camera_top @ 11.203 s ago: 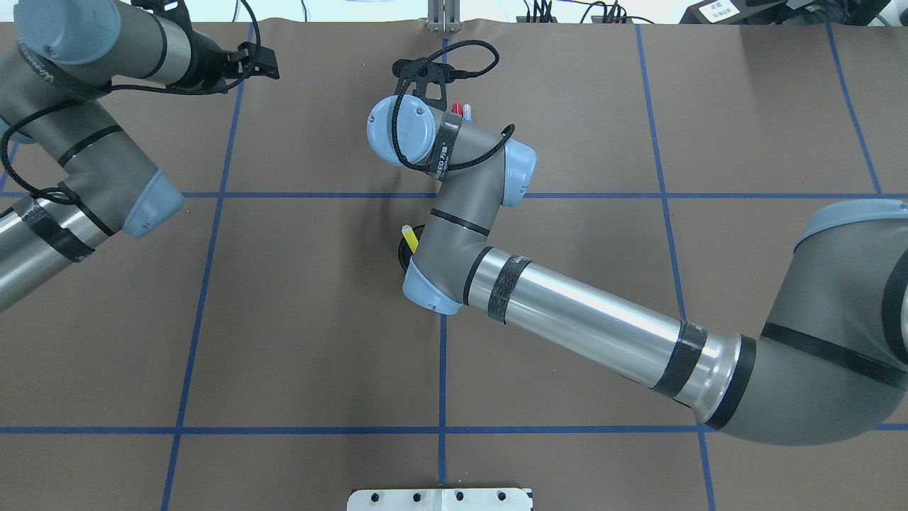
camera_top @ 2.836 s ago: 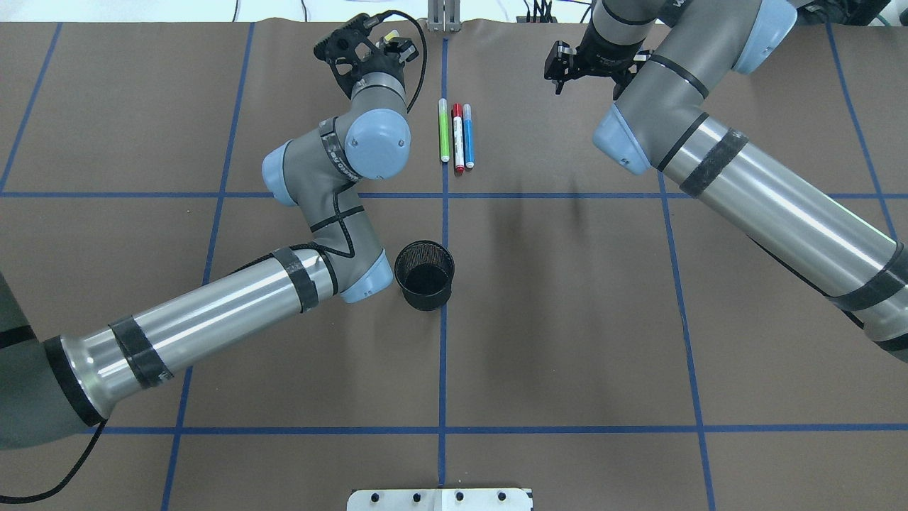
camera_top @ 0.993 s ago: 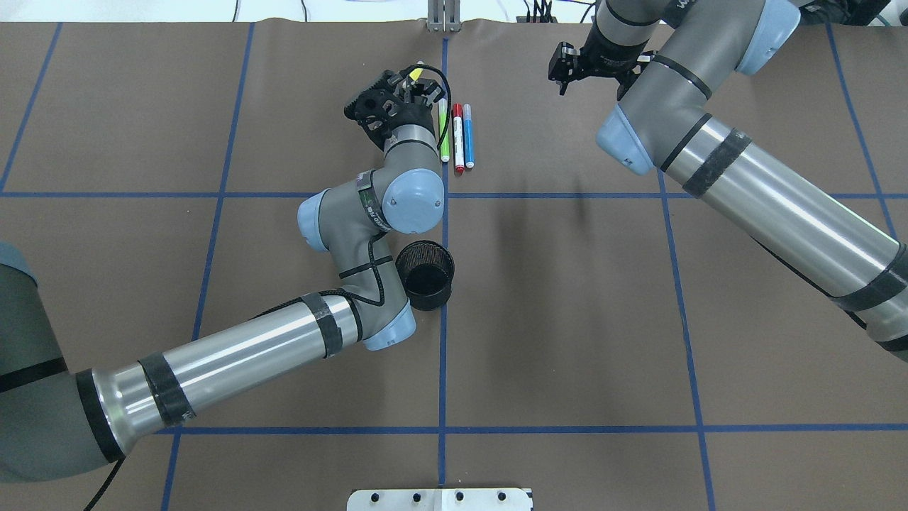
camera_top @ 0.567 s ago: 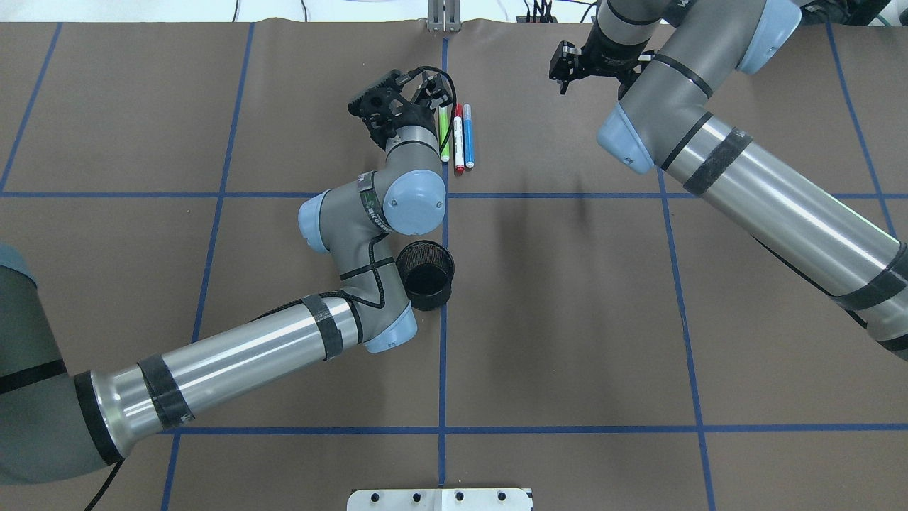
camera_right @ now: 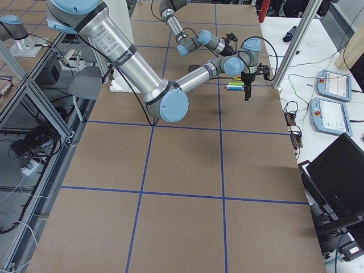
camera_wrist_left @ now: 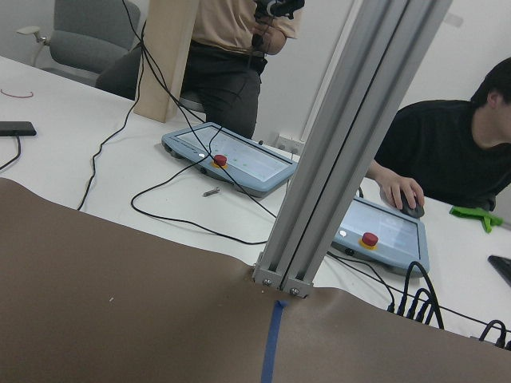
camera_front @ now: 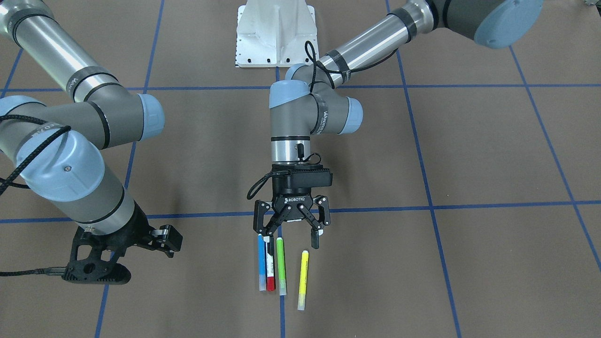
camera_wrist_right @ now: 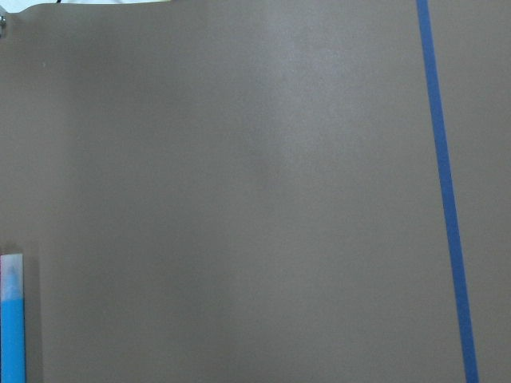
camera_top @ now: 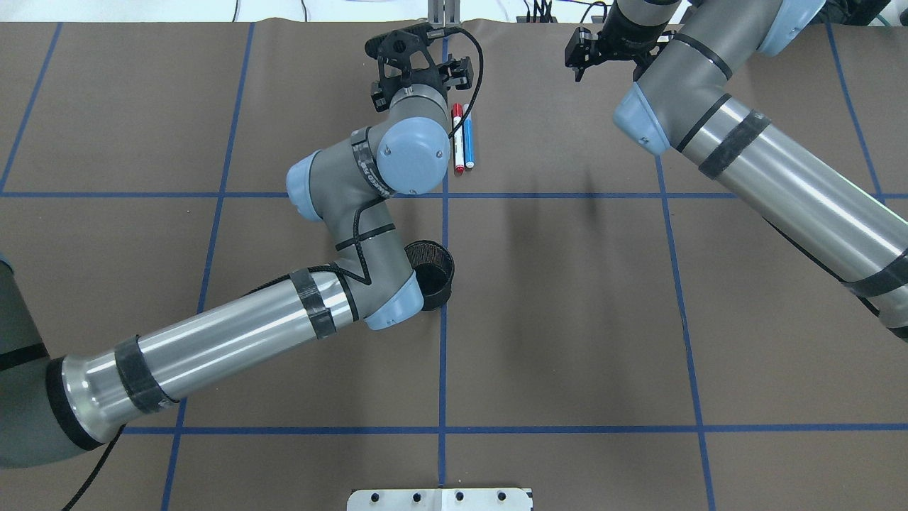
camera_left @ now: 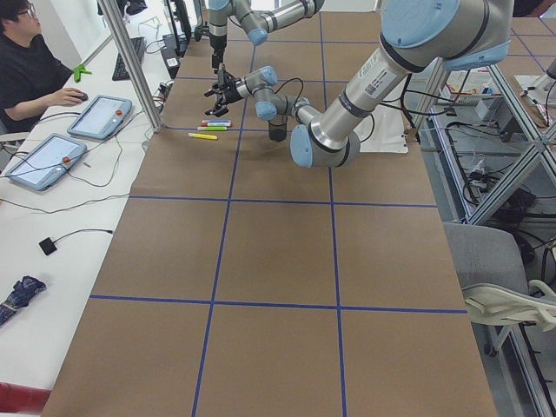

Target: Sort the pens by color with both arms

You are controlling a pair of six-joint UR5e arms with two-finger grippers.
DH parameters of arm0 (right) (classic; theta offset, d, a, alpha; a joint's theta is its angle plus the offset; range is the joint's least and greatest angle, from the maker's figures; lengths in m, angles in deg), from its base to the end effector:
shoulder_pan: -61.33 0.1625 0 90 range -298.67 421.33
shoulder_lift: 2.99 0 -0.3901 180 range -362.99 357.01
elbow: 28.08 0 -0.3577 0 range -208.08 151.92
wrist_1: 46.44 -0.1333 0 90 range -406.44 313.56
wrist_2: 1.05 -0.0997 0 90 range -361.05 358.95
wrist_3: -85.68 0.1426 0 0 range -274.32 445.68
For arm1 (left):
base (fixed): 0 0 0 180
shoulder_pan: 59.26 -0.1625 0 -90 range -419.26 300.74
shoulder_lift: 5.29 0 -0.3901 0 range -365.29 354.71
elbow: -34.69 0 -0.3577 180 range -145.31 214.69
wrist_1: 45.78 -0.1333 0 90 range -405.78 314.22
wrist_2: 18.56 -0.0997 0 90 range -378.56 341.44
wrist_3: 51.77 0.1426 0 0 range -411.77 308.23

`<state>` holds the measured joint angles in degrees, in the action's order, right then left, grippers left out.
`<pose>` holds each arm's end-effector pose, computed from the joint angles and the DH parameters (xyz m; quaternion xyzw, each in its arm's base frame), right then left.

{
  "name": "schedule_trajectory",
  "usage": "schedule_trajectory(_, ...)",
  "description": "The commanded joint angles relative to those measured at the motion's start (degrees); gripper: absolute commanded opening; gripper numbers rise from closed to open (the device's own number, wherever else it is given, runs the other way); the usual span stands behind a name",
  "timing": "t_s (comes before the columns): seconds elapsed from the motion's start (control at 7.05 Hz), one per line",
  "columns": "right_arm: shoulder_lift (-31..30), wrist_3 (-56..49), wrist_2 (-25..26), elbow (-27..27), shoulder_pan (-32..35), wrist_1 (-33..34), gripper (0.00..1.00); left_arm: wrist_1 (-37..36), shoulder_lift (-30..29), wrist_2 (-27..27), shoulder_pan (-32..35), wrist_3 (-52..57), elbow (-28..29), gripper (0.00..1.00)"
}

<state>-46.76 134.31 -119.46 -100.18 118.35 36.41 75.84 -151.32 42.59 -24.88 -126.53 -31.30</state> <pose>-0.3536 -0.6652 0.3069 0.0709 -0.3699 0.0516 0.9249 0.5321 -0.6089 0.1569 0.4064 0.3747 -0.2663 0.7896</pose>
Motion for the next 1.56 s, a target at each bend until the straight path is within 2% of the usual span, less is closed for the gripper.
schedule_trajectory(0.0,-2.36,-1.17,0.02,-4.07,1.59,-0.41,1.0,-6.4,6.76,10.88,4.45,7.77,-11.39,1.0)
schedule_trajectory(0.14,-2.99,-1.26,0.19,-7.23,2.21,-0.41,1.0,-5.44,8.28,12.83,5.86,7.79,-12.65,1.0)
schedule_trajectory(0.28,-3.17,-1.09,0.02,-7.96,2.91,0.11,1.0,-5.95,8.82,17.12,9.96,7.79,-14.84,1.0)
schedule_trajectory(0.43,-4.91,-1.17,-0.07,-8.66,3.35,0.12,1.0,-5.0,12.22,29.6,16.01,7.88,-15.04,1.0)
schedule_trajectory(0.57,-6.32,-1.87,-0.59,-9.11,4.66,0.21,1.0,-1.51,15.21,34.08,19.72,11.62,-15.82,1.0)
schedule_trajectory(0.71,-7.46,-4.49,-2.6,-9.29,5.81,0.73,1.0,-1.91,19.16,37.51,21.76,20.1,-18.44,1.0)
schedule_trajectory(0.85,-9.13,-8.95,-6.44,-9.37,7.82,1.43,1.0,-5.05,20.76,43.12,24.83,27.93,-18.55,1.0)
schedule_trajectory(0.99,-11.32,-11.87,-9.18,-9.98,10.28,4.4,1.0,-13.69,21.74,49.7,28.6,38.71,-18.9,1.0)
schedule_trajectory(1.13,-12.91,-12.68,-8.6,-10.16,11.96,7.99,1.0,-19.0,22.18,50.55,32.12,53.0,-19.34,1.0)
schedule_trajectory(1.28,-15.45,-12.86,-8.85,-9.99,13.89,8.12,1.0,-21.23,23.66,52.3,35.11,58.45,-19.26,1.0)
schedule_trajectory(1.42,-17.91,-14.17,-9.64,-9.99,16.43,7.68,1.0,-22.03,25.33,56.32,39.49,59.2,-18.65,1.0)
